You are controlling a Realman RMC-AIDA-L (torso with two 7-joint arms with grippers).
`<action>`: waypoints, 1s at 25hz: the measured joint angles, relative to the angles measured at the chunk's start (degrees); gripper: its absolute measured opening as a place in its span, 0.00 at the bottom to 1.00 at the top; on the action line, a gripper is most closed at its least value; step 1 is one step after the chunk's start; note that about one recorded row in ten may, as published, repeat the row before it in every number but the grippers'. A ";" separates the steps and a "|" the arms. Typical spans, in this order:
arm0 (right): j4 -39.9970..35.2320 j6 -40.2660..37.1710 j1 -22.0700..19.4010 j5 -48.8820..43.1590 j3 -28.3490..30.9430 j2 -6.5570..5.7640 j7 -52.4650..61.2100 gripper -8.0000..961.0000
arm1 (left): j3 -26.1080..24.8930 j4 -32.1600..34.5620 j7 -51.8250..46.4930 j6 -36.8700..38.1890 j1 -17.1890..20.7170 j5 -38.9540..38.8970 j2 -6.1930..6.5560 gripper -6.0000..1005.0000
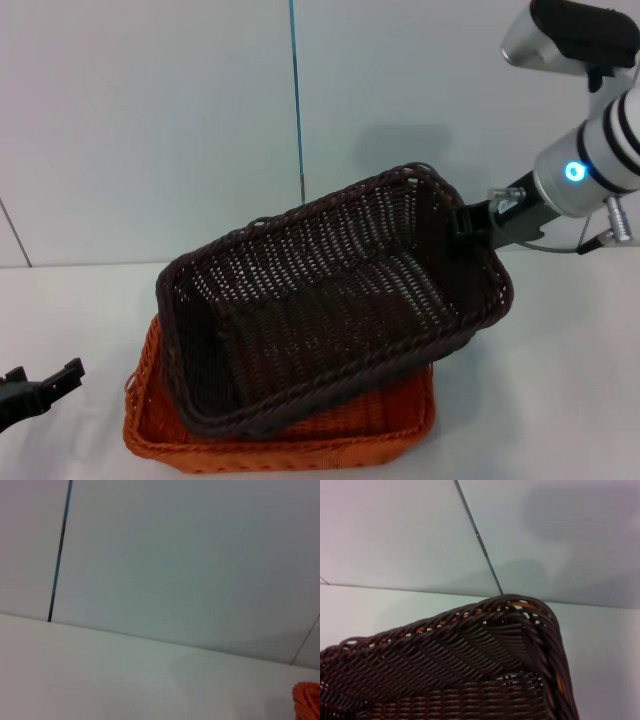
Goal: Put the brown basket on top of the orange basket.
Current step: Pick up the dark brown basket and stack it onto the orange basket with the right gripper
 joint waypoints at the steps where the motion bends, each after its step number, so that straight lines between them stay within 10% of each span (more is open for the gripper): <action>1: -0.75 -0.79 0.25 0.15 -0.17 -0.01 0.01 0.15 | 0.00 0.00 -0.10 0.00 -0.07 0.41 0.06 0.90; 25: -17.61 -17.99 -2.70 12.02 -14.69 -0.38 -0.07 0.15 | 0.00 0.00 -0.24 0.00 0.32 1.19 0.83 0.90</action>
